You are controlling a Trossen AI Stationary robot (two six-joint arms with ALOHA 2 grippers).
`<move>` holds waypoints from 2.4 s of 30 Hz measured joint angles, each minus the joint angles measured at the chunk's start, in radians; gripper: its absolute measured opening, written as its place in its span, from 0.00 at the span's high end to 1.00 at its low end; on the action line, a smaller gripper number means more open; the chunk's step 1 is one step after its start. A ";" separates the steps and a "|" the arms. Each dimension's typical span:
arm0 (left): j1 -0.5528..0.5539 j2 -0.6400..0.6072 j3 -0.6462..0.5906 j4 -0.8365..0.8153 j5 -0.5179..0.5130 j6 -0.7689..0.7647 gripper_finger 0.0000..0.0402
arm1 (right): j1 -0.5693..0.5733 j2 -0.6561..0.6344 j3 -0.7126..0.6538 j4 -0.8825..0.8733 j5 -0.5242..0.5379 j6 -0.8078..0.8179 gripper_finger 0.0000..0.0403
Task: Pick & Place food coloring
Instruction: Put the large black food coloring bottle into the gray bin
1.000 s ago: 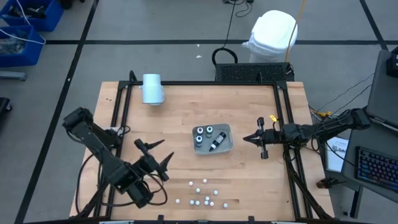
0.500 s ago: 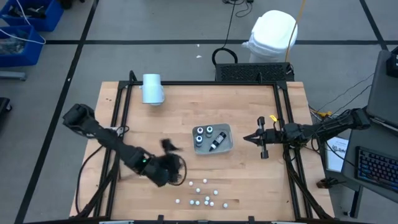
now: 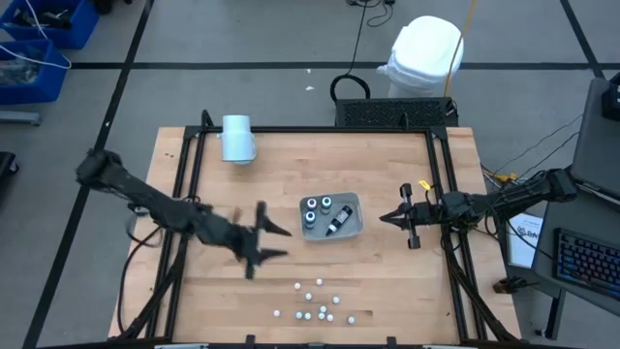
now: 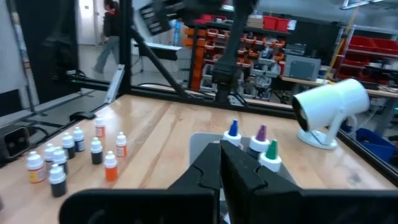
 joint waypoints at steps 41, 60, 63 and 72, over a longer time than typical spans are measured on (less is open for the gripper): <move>0.223 -0.250 -0.464 0.367 0.099 -0.214 0.90 | -0.119 1.097 1.124 -1.140 0.000 -0.358 0.86; 0.223 -0.250 -0.464 0.229 0.099 -0.242 0.90 | -0.189 1.106 1.129 -1.085 -0.058 -0.522 0.58; 0.223 -0.250 -0.464 0.232 0.099 -0.204 0.90 | -0.193 1.106 1.129 -1.060 -0.094 -0.526 0.59; 0.223 -0.250 -0.464 0.234 0.099 -0.120 0.90 | -0.191 1.106 1.034 -0.945 -0.129 -0.588 0.60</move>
